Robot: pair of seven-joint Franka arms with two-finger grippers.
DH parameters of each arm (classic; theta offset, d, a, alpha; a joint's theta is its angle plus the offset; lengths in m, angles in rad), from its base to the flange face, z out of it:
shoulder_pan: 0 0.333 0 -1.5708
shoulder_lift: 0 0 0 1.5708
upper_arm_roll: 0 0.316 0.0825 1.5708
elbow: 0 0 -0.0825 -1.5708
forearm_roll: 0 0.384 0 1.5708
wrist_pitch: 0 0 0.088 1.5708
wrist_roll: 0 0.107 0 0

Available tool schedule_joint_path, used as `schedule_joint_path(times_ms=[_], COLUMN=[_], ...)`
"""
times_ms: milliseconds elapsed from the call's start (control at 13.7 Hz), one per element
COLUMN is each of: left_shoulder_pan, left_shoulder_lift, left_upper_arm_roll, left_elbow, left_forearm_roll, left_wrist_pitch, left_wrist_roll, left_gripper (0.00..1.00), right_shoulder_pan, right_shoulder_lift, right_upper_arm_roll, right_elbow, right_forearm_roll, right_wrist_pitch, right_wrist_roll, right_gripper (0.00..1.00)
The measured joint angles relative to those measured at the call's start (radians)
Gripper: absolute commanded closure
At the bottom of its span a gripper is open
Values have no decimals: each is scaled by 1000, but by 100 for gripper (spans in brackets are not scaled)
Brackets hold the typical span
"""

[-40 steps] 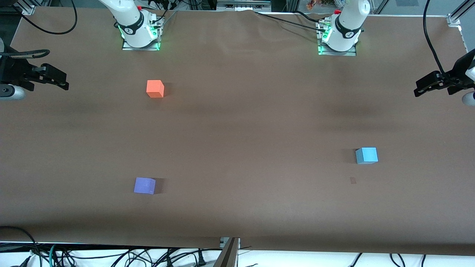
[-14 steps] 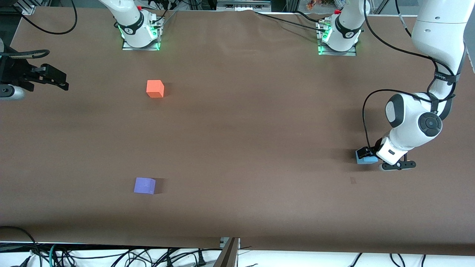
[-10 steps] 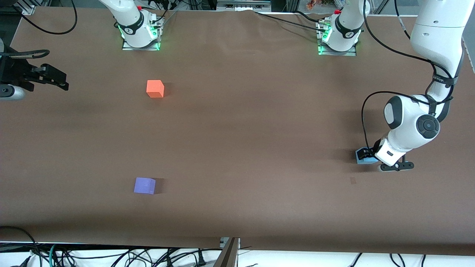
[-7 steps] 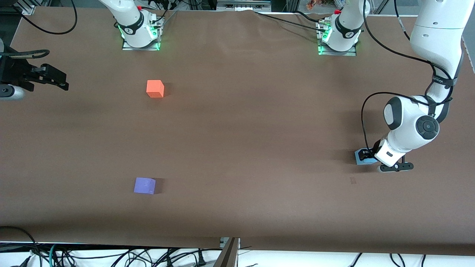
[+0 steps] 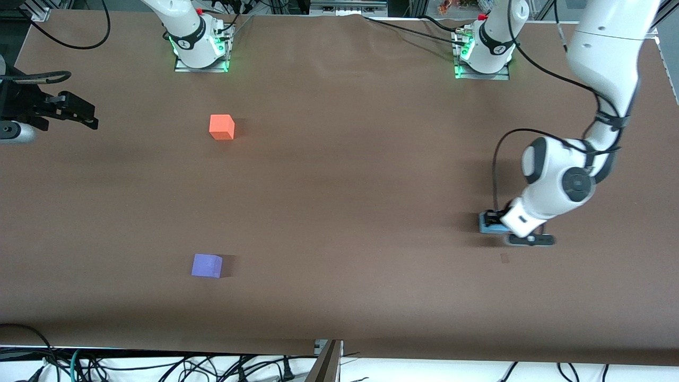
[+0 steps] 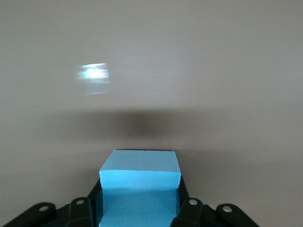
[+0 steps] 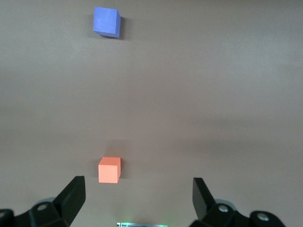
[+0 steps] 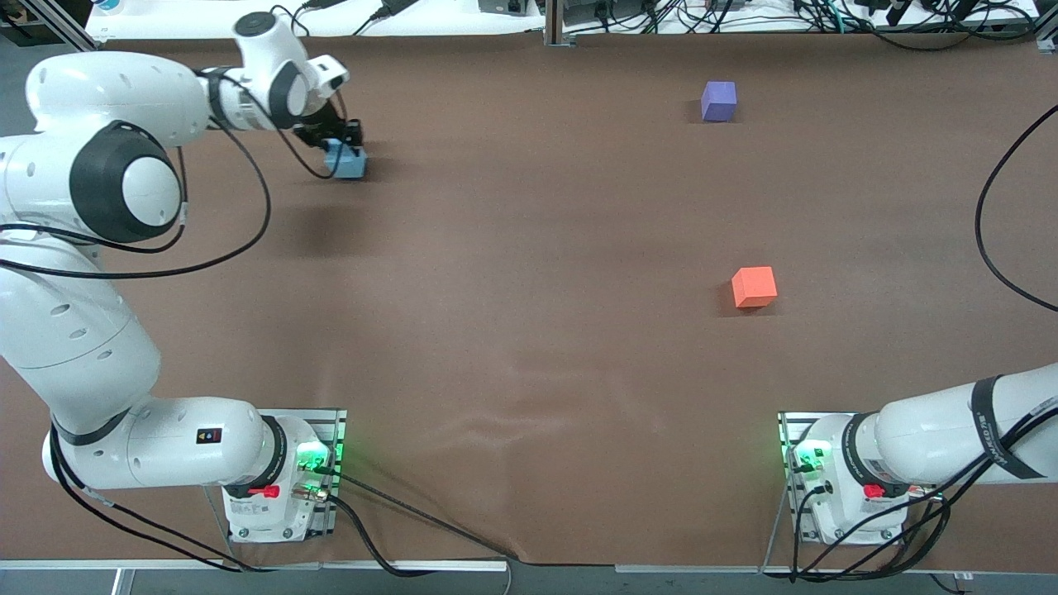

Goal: Place blue block between orange and purple blocks
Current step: 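Carry the light-blue cube with the left gripper to the table middle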

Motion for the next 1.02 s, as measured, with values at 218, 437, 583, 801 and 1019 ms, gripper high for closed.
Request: schedule_joint_path(times_ms=[218, 437, 583, 801, 1019], left_shoulder_pan=[-175, -368, -491, -598, -674], left_shoulder_lift=[10, 71, 151, 258, 305], left_upper_arm_roll=[-10, -14, -13, -12, -12], left_elbow=[67, 159, 256, 403, 500], left_forearm_roll=[0, 0, 0, -1, -1], left_wrist_pitch=[-28, -30, -29, -28, -29], left_wrist_roll=[-246, -537, -692, -816, -897], left_gripper=[100, 100, 100, 100, 69], right_shoulder_pan=[0, 0, 0, 0, -1], right_shoulder_lift=[0, 0, 0, 3, 22], right_upper_arm_roll=[0, 0, 0, -1, -1], right_elbow=[0, 0, 0, 0, 0], right_forearm_roll=[0, 0, 0, 0, 0], right_wrist_pitch=[0, 0, 5, 24, 27], right_wrist_roll=[0, 0, 0, 0, 0], right_gripper=[0, 0, 0, 0, 0])
